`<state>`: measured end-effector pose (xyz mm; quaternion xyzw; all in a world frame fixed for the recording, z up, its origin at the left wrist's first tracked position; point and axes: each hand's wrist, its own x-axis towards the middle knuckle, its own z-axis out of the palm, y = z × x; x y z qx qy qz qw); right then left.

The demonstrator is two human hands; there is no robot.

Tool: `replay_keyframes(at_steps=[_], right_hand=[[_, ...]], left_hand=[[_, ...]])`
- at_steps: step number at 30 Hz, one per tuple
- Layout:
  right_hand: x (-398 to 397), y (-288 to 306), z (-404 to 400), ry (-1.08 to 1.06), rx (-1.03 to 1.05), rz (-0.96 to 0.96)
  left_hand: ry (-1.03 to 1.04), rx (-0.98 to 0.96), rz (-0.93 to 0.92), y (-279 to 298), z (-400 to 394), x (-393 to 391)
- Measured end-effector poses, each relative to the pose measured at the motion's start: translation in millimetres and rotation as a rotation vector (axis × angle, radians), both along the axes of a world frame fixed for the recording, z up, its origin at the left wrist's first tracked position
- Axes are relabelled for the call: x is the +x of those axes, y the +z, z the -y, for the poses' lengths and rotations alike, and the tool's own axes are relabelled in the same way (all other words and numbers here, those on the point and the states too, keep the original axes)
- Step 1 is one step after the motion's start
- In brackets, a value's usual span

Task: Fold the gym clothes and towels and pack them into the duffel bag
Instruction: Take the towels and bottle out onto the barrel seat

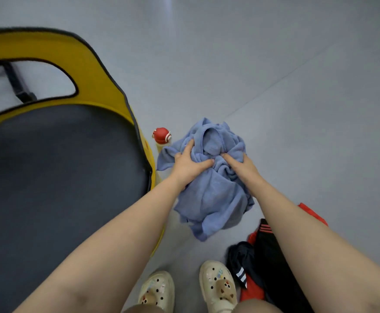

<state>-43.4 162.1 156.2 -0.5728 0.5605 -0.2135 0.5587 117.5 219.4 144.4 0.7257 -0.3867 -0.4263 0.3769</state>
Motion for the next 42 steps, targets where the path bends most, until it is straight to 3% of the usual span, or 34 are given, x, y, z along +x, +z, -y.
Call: replay_keyframes(at_steps=[12,20,30,42], right_hand=[[59.4,167.3,-75.3,0.17,-0.238,0.072],[155.7,210.0,-143.7,0.375,-0.316,0.152],[312.5,193.7,-216.6,0.634,-0.275,0.137],[445.7,139.0,-204.8,0.896,-0.262,-0.019]], left_hand=[[0.169,-0.224,0.127,166.3,-95.1,50.3],[0.36,-0.254,0.196,216.9,-196.7,130.2],[0.643,-0.155,0.215,202.7,-300.5,249.9],[0.835,-0.039,0.067,131.9,-306.6,352.7]])
